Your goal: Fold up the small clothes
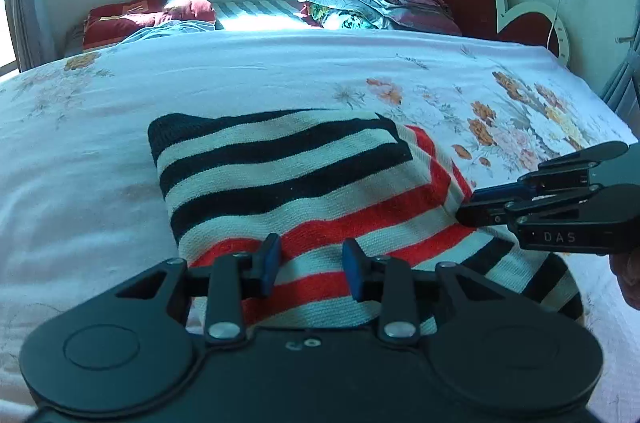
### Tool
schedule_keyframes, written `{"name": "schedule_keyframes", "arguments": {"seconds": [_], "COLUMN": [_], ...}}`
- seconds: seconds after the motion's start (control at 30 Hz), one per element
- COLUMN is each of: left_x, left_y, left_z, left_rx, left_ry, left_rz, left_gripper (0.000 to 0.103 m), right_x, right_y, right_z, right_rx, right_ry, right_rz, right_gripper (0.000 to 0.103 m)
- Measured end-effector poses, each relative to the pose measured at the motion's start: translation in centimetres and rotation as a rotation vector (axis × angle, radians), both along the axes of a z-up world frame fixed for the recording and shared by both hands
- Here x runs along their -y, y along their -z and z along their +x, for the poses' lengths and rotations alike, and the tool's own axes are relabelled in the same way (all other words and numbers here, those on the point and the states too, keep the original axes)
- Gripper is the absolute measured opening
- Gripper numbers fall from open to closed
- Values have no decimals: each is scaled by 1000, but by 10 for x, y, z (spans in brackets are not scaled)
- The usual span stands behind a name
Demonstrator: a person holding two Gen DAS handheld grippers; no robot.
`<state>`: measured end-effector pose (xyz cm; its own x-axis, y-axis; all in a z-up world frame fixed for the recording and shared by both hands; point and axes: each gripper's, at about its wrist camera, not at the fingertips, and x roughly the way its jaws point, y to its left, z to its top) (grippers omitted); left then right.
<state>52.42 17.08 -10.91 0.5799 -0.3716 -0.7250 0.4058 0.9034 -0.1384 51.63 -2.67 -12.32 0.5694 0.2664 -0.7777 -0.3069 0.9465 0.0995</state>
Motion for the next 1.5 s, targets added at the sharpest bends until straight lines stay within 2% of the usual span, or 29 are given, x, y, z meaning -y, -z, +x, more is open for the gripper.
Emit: {"name": "schedule_keyframes", "arguments": {"seconds": [0.1,0.2,0.27,0.37,0.43,0.53,0.6,0.7,0.77,0.87,0.97,1.03,1.33,1.5], "left_x": [-14,-16,-15,-11,-6,6,9,8,2,-6,-5,-4,11,29], "left_y": [-23,-33,-30,-14,-14,-13,-18,-31,-29,-11,-3,-5,-23,-40], "left_z": [-25,-58,-76,-86,-87,-94,-103,-132,-145,-142,-142,-145,-186,-217], "left_rx": [38,52,46,53,69,107,108,132,108,30,20,20,60,112], "left_ry": [-11,11,9,-4,-10,-1,-10,-44,-89,-148,-168,-180,-228,-247], "left_rz": [-53,-67,-51,-4,23,108,128,153,143,115,129,139,127,124], "left_gripper": [33,32,31,31,31,31,31,30,30,29,30,30,28,28], "right_x": [10,10,4,-11,-12,-14,-13,-2,1,-2,0,5,37,52], "right_y": [-27,-45,-45,-18,-5,-4,-11,-29,-30,-12,5,7,-32,-45], "right_z": [-26,-58,-72,-74,-73,-68,-74,-97,-110,-114,-111,-112,-164,-195], "right_rx": [85,107,92,31,30,28,42,76,71,26,-23,-35,58,95], "right_ry": [-6,-68,-113,-128,-118,-113,-116,-122,-129,-133,-105,-87,-40,-13], "right_rz": [18,55,64,-37,-41,-43,-51,-3,7,-15,-16,10,68,82], "right_gripper": [20,20,20,20,20,20,20,20,20,20,20,20,20,20]}}
